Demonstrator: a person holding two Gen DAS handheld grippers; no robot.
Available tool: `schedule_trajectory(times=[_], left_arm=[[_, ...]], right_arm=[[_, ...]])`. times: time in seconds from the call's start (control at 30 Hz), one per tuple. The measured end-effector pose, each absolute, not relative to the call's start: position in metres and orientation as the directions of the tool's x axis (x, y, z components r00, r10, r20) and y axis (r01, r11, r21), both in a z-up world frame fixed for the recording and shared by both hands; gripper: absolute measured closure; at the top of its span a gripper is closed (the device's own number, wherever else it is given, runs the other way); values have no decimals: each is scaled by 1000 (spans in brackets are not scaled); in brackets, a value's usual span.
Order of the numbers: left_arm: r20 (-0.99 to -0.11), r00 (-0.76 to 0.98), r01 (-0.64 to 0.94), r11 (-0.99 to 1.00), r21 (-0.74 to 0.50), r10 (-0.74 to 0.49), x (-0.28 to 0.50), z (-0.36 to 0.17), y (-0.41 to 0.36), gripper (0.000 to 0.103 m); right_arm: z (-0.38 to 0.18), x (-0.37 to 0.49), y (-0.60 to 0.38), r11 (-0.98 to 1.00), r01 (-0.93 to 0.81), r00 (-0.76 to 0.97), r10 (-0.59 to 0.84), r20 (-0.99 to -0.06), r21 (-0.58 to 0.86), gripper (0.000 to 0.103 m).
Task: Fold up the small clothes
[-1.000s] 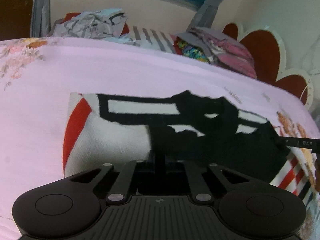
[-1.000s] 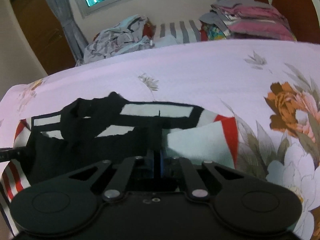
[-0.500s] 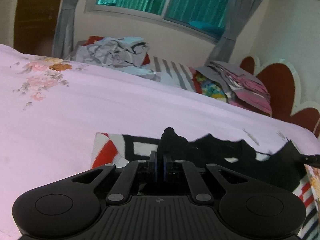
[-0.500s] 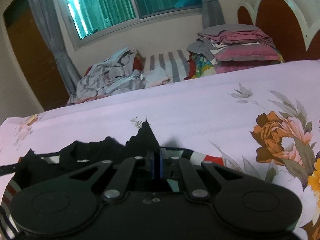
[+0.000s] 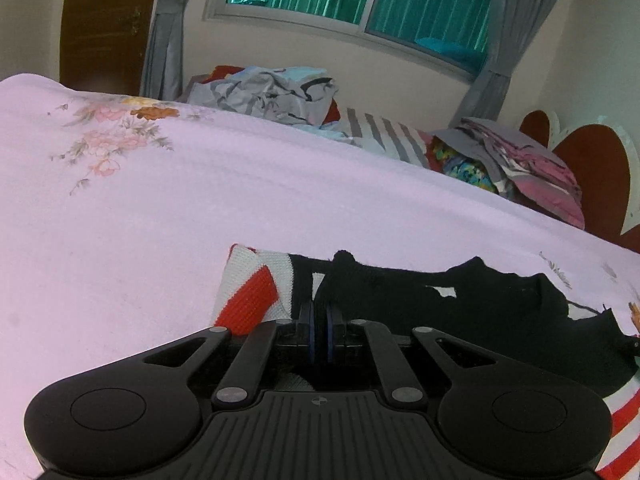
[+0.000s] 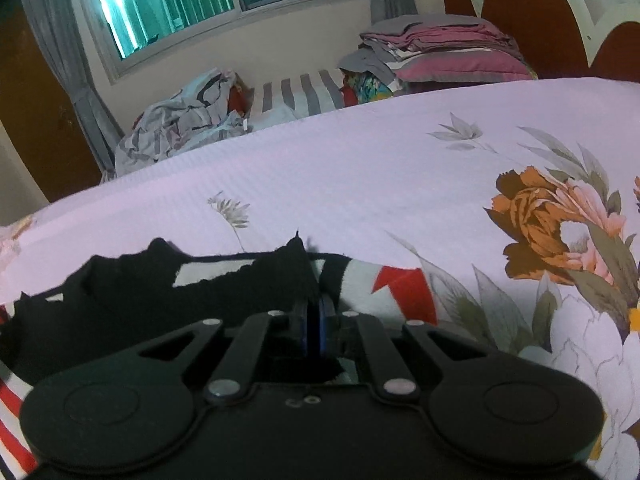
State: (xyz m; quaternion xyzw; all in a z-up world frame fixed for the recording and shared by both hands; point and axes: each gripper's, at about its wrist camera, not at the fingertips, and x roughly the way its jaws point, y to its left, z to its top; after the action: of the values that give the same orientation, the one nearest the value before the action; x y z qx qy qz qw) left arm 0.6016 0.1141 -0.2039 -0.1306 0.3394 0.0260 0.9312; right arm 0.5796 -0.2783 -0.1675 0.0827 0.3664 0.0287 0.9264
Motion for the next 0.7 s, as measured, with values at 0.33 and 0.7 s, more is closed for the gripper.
schedule_trajectory(times=[0.33, 0.7], left_arm=[[-610, 788, -73, 971, -229, -85, 564, -170, 98, 34], [-666, 725, 35, 975, -219, -176, 537, -183, 40, 33]], right_arm=[[-131, 546, -255, 975, -110, 754, 209, -622, 194, 83], [-148, 514, -186, 953, -254, 688, 299, -661, 167, 83]])
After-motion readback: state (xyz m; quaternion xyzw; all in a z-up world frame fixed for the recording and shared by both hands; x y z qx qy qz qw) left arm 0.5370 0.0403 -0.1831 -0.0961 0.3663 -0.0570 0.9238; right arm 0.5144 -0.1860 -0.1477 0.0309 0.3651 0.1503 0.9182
